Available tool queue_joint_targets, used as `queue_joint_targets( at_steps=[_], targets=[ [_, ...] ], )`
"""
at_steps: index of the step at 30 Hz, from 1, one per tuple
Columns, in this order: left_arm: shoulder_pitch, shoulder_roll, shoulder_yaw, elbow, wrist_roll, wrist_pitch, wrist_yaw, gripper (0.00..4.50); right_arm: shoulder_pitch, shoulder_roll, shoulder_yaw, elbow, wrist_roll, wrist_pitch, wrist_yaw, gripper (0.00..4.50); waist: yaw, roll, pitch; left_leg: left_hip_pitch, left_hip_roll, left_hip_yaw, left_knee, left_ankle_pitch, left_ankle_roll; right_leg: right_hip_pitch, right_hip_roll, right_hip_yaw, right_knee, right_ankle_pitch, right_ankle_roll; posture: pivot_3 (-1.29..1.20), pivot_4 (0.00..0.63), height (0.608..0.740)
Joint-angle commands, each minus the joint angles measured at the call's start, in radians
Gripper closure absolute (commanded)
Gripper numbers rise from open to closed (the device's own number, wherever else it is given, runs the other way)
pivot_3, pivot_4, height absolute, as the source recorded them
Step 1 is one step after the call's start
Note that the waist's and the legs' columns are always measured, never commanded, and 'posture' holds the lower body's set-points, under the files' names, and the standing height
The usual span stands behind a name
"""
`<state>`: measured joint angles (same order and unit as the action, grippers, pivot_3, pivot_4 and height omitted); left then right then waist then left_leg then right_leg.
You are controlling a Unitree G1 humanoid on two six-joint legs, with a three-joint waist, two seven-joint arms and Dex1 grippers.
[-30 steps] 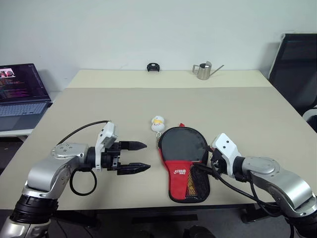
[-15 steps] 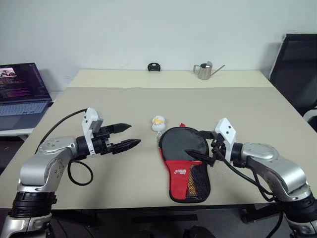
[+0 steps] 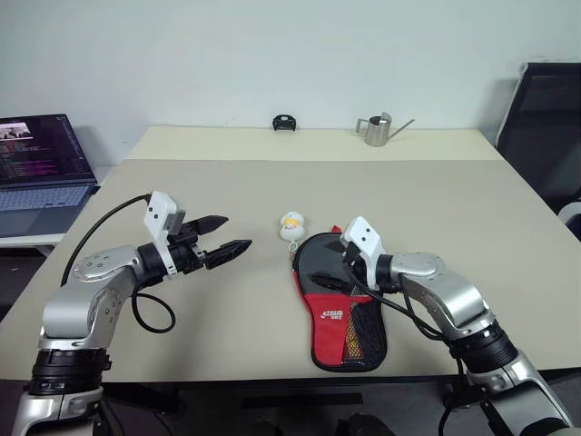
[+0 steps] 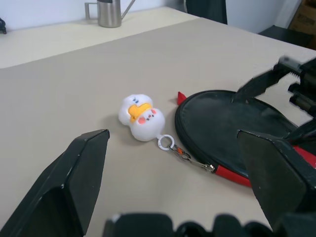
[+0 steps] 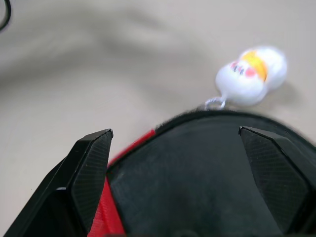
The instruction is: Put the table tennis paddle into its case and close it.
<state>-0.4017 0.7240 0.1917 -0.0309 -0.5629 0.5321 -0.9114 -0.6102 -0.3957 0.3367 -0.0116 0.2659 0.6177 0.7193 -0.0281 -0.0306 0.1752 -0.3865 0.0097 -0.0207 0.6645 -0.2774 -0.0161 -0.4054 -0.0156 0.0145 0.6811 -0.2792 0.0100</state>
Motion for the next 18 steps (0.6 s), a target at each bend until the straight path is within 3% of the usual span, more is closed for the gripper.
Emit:
queue_joint_targets(
  at_steps=[1, 11, 18],
  targets=[
    [-0.047, -0.003, -0.017, 0.008, 0.025, -0.019, 0.005, 0.00, -0.028, 0.018, 0.013, 0.081, -0.038, -0.024, 0.021, 0.01, 0.000, 0.000, 0.000, 0.000, 0.000, 0.000, 0.000, 0.000, 0.000, 0.000, 0.000, 0.000, 0.000, 0.000, 0.000, 0.00, 0.150, 0.740],
    [-0.248, -0.131, -0.118, 0.225, 0.161, -0.009, 0.136, 0.00, -0.054, 0.089, 0.013, 0.243, -0.126, -0.070, -0.003, 0.01, -0.001, -0.001, -0.001, 0.001, 0.000, 0.000, 0.001, 0.000, 0.000, 0.000, 0.000, 0.000, 0.001, 0.000, 0.000, 0.00, 0.150, 0.740],
    [-0.429, -0.247, -0.190, 0.540, 0.291, -0.094, 0.194, 0.00, -0.055, 0.129, 0.002, 0.272, -0.155, -0.081, -0.009, 0.01, -0.005, -0.001, -0.001, 0.001, 0.000, 0.001, 0.001, 0.000, 0.000, 0.000, 0.000, 0.000, 0.002, 0.000, 0.000, 0.00, 0.150, 0.740]
  ],
)
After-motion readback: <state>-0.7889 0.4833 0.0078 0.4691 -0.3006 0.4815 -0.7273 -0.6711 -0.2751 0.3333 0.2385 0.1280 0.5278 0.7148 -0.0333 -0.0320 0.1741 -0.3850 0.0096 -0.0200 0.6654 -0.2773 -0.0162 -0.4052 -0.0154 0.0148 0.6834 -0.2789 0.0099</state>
